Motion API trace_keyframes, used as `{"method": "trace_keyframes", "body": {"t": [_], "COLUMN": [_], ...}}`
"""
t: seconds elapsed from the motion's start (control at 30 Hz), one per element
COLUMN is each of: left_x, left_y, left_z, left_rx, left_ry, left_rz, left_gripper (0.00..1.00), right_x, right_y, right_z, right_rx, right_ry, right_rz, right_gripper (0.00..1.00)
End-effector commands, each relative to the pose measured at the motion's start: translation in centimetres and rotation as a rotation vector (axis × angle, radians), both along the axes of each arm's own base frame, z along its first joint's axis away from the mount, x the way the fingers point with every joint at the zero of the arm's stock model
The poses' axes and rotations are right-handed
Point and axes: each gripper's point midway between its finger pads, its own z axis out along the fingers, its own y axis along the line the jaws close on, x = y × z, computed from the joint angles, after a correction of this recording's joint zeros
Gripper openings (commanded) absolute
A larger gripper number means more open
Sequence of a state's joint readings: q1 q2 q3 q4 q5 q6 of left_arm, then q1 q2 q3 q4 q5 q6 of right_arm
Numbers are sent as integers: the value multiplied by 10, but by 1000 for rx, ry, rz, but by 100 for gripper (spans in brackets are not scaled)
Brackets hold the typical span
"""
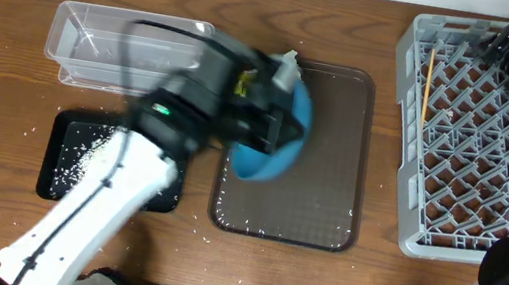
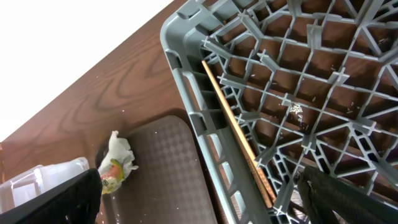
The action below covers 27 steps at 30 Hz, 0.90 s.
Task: Sort waste into correct bins and load items into the dishwasher rack
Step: 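Carry the empty blue plate back and set it on the brown tray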
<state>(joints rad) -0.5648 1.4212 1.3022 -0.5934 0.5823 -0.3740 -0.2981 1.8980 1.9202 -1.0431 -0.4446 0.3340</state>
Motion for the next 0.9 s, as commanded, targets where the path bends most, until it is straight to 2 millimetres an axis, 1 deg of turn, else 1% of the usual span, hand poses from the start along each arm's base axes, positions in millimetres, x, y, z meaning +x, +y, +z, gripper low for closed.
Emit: {"method": "trace_keyframes", "body": {"t": [0.0,0.03,0.1,0.23,0.37,0.47,0.6,0.67,0.7,0.73,0.77,0.87], "left_x": [17,13,9,9,0,-9,-20,-25,-27,-27,-26,-17], "left_y": [-12,-24,-37,-49,-62,-70,-79,-85,-86,-86,-86,-81], "left_z": [-24,-32,-49,-84,-109,-120,-121,-120,-120,-119,-119,-117], "left_rx": [171,196,263,407,450,468,453,443,443,447,449,463], "left_ry": [-97,-115,-148,-196,-181,-171,-158,-158,-161,-168,-173,-200], "left_rz": [127,103,89,105,64,34,25,20,15,18,22,59], "left_gripper": [6,6,6,6,6,6,6,8,16,34,41,47], "right_x": [1,1,1,1,1,1,1,1,1,1,1,1], "right_y": [2,2,2,2,2,2,2,2,2,2,2,2], "right_z": [-3,-3,-3,-3,-3,-3,-3,-3,-3,-3,-3,-3], "right_rx": [8,8,8,8,8,8,8,8,8,8,8,8], "right_ry": [10,11,11,11,11,11,10,11,11,11,10,11], "right_rz": [-4,-4,-4,-4,-3,-3,-4,-4,-4,-3,-3,-3], "right_gripper": [99,99,99,99,99,99,99,99,99,99,99,99]}}
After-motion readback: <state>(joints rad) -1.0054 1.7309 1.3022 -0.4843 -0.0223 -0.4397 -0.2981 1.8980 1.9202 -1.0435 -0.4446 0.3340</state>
